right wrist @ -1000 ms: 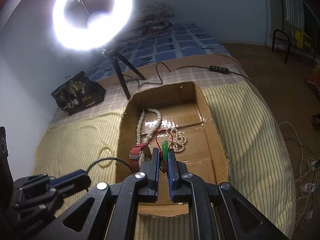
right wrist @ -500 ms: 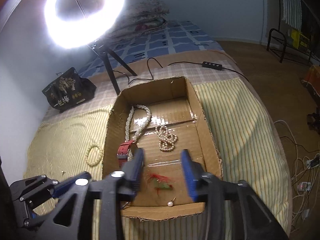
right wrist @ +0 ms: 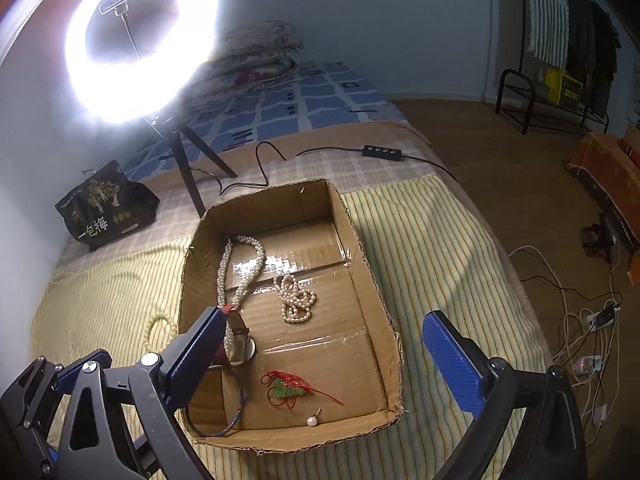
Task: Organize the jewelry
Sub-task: 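Open the right tool over the box while the left tool releases the bangle there, then move both tools back toward the bead bracelet and pearl earring on the sheet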
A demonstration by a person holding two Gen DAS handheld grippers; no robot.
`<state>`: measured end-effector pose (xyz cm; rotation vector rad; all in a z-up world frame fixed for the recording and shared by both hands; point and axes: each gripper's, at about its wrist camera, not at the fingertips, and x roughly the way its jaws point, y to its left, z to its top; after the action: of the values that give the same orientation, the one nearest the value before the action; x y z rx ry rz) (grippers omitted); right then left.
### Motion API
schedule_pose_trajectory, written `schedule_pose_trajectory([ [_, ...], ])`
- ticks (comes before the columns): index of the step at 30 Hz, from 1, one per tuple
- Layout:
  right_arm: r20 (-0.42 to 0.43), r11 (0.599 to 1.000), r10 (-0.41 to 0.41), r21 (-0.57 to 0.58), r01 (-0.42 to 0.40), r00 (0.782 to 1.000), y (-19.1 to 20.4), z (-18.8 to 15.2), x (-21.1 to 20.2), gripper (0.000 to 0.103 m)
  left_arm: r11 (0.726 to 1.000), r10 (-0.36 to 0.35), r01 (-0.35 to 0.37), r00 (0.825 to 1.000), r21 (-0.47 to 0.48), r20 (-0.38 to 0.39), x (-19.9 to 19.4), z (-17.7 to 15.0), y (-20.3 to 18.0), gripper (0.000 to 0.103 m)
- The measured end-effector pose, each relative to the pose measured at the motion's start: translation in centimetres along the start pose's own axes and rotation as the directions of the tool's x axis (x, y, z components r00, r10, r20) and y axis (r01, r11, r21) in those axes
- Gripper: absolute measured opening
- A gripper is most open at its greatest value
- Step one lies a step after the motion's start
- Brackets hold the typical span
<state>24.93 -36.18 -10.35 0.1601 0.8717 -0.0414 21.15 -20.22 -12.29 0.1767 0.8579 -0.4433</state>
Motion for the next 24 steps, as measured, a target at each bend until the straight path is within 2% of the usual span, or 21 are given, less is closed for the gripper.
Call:
schedule_pose_trajectory([
  [7,0.024,0.999,0.007,-0.033,-0.006,1.000,1.2,-0.2,-1.0,0.100,1.000,0.021,-0.021,1.000,-0.022,-0.006,-1.2,-0.5,2.3,0.080],
  [13,0.064,0.997,0.050,-0.056,-0.047,0.997,2.8,-0.2,-2.2,0.100,0.998,0.060,-0.060,0.998,-0.023,-0.011,-2.5,-1.3,5.1,0.080],
  [19,0.097,0.988,0.105,-0.123,-0.092,0.990,6.1,-0.3,-3.0,0.100,0.991,0.120,-0.121,0.992,-0.053,-0.027,-3.7,-2.7,8.9,0.080],
  [21,0.092,0.984,0.118,-0.145,-0.104,0.989,7.3,-0.5,-2.8,0.100,0.987,0.145,-0.148,0.988,-0.070,-0.046,-3.8,-3.4,10.4,0.080],
  [24,0.067,0.975,0.143,-0.182,-0.128,0.988,9.5,-0.8,-2.2,0.100,0.984,0.146,-0.151,0.987,-0.089,-0.069,-3.9,-4.6,12.0,0.080],
])
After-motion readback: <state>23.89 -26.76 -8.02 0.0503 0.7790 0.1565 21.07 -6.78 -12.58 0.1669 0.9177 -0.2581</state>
